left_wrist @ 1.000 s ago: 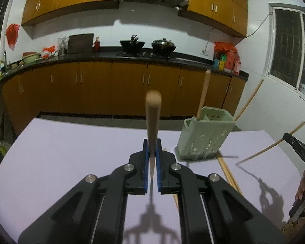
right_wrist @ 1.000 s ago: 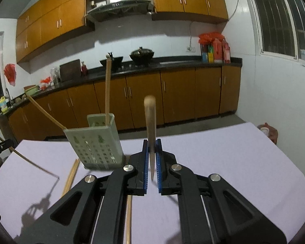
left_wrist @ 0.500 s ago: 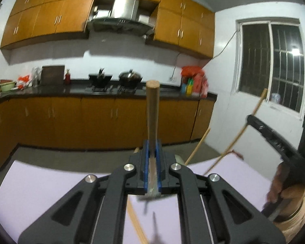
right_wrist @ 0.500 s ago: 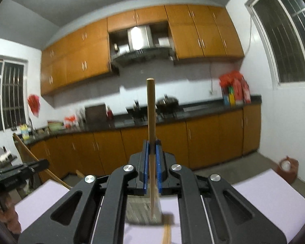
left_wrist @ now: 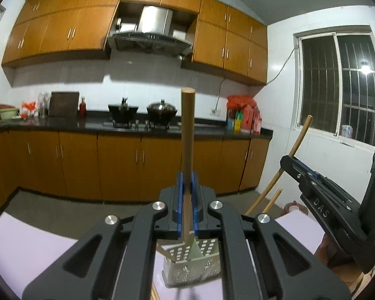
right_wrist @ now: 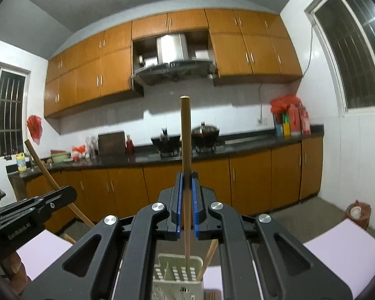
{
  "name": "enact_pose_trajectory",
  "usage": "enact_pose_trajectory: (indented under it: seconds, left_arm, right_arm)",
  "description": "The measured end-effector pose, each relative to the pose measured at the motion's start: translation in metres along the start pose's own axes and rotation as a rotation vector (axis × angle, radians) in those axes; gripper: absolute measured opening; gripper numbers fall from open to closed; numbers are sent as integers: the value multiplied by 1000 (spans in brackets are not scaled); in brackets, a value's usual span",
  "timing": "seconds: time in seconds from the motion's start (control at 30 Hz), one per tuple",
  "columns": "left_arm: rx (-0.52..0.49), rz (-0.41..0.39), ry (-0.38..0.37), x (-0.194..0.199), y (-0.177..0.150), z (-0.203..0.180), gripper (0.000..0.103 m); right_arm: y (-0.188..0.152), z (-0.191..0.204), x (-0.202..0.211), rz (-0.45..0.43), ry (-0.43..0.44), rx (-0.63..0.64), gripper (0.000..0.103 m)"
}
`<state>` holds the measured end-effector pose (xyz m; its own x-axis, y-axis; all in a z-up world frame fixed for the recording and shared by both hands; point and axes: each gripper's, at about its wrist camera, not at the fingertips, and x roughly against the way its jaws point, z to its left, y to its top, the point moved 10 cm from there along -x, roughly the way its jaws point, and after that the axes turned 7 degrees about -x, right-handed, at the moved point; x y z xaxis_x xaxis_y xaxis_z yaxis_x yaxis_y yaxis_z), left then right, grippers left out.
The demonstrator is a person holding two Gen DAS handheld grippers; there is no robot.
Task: Organize utensils
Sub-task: 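Open the left tool over the holder while the right tool releases its chopstick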
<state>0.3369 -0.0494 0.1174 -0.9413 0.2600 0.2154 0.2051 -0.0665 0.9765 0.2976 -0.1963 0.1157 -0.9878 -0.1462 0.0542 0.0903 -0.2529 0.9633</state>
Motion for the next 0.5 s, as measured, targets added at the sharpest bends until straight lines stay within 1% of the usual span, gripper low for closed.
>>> enact_pose_trajectory:
  seconds: [0.13,0.23,0.33,0.4,0.5]
  left_arm:
    - [-10,49,0,-19,-22,-1,7]
    - [4,60,2,-21,-32,4,9]
    - [10,57,5,-18,-34,8,16]
    - [16,45,5,-13,-31,10,20]
    - [31,20,11,2,-24,13,25]
  right_arm:
    - [-20,-2,-6,59,-8,10,8]
    - [-26,-3,-3,79,-4,2,8]
    - [-20,-1,6,76,-2,-2,13]
    - [-13,0,10,67,2,-6,21]
    - [2,1,28,39,3,-6,23]
